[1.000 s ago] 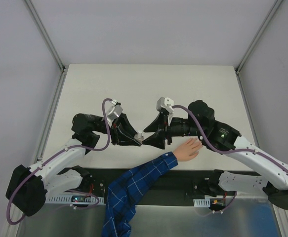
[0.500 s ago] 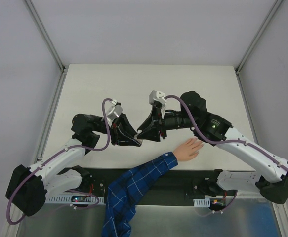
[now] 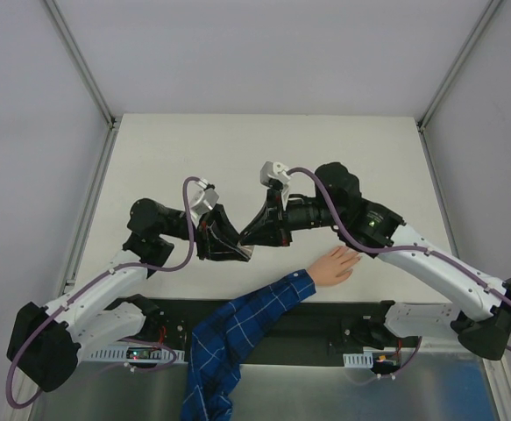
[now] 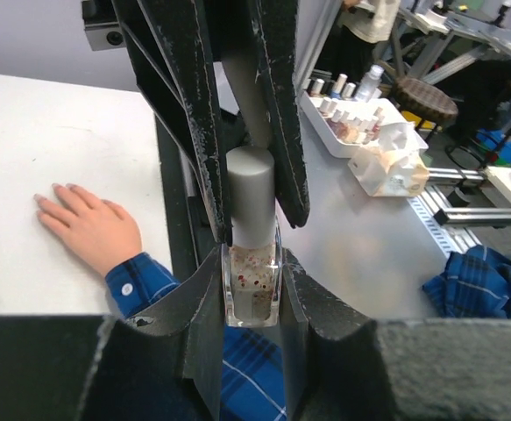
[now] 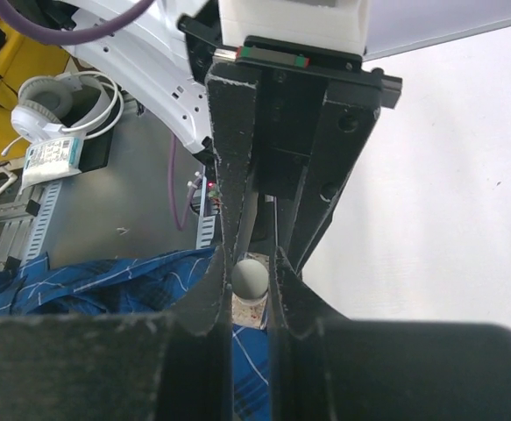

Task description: Paint the nails

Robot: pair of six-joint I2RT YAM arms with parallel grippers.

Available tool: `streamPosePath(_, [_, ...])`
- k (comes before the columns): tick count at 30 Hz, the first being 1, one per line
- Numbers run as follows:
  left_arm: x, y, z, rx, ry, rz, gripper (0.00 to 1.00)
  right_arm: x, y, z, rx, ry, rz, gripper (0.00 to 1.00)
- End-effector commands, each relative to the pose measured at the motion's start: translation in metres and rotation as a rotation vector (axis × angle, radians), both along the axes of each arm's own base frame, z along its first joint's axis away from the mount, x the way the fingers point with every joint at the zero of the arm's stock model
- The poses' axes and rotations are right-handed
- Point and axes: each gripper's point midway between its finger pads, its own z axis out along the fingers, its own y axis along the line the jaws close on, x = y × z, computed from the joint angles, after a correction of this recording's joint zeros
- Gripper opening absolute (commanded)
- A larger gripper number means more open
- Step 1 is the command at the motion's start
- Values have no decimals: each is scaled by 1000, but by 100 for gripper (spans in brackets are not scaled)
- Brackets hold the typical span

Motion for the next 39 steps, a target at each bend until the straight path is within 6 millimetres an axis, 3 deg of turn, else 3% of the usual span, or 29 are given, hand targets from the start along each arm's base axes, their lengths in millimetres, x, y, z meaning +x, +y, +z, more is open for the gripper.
streamPosePath(1, [29,0,8,-12,-89,182,0,-2,-2,0,56,6,-44,1])
streamPosePath(3, [51,1,4,3,-116,314,0,5,1,0,94,12,-109,1])
streamPosePath(5, [65,5,-3,42,-104,407,0,26,5,-18,49,27,-293,1])
streamPosePath(6, [83,8,-5,53,-129,517,0,33,7,-21,32,45,-378,1])
streamPosePath(7, [89,13,-8,65,-138,572,0,58,1,-20,5,8,-643,1])
streamPosePath(8, [94,16,-12,82,-154,612,0,69,-7,-44,-109,-2,-799,1])
streamPosePath(9, [99,19,-13,90,-158,649,0,72,-11,-51,-119,91,-967,1])
streamPosePath(10, [105,23,-12,89,-165,699,0,72,-23,-47,-113,57,-1154,1])
streamPosePath(11, [107,25,-14,99,-173,708,0,67,-15,-54,-153,43,-1194,1])
streamPosePath(14, [105,25,-13,95,-175,707,0,48,13,-35,-115,16,-1185,1])
streamPosePath(15, [105,25,-13,95,-176,707,0,46,21,-39,-132,3,-1171,1])
streamPosePath(18, [104,24,-13,96,-171,696,0,42,28,-32,-137,-4,-1135,1])
streamPosePath(21, [102,24,-12,91,-172,687,0,41,26,-24,-137,-27,-1103,7])
streamPosePath(29, [94,17,-12,81,-160,618,0,32,7,-1,-149,-75,-954,42])
streamPosePath(34, [67,5,-9,53,-125,420,0,19,-4,-3,-150,-71,-809,59])
streamPosePath(35, [61,3,-3,27,-142,383,0,16,-10,3,-127,-67,-787,61])
streamPosePath(39, [36,-1,2,-11,-125,214,0,4,-13,-7,-129,-53,-617,69])
